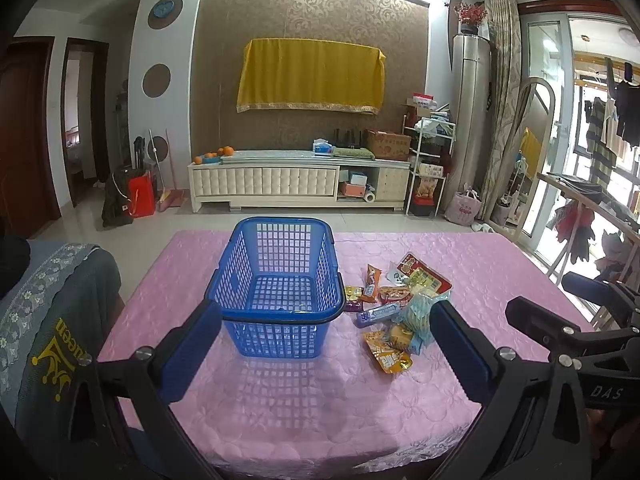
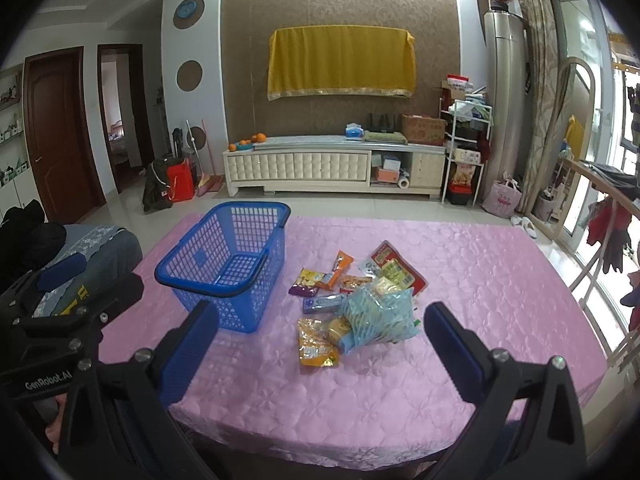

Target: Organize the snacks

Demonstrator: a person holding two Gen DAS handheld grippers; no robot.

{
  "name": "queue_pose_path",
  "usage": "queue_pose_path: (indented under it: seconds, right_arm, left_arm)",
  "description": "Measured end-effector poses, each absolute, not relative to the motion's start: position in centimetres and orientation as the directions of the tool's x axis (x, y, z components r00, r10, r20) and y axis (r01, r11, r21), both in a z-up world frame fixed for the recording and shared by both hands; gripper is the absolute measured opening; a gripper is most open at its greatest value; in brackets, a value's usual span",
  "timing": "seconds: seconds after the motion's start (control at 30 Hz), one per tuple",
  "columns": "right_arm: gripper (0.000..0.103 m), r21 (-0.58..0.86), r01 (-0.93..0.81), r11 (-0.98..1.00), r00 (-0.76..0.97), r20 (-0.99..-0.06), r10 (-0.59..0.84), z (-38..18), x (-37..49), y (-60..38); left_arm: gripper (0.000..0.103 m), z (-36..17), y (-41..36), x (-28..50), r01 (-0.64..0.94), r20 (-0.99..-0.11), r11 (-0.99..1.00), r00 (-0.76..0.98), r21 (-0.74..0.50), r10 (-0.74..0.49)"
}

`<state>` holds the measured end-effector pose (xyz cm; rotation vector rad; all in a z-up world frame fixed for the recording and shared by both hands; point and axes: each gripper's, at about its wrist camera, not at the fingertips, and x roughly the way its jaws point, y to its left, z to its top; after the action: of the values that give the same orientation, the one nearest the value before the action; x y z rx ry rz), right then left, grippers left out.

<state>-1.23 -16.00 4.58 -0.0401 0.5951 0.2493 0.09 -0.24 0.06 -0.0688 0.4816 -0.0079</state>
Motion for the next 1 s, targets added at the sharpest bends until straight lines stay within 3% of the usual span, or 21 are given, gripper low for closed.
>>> queue_pose_path:
  seconds: [1.0]
  right_arm:
    - [0.103, 0.051, -0.246, 0.968, 0.782, -0.579, 0.229, 4.35, -0.63, -16.43]
  left_arm:
    - [0.103, -0.45, -0.52, 0.31, 0.000, -0.484, 0.997, 0.874, -0.078, -0.038]
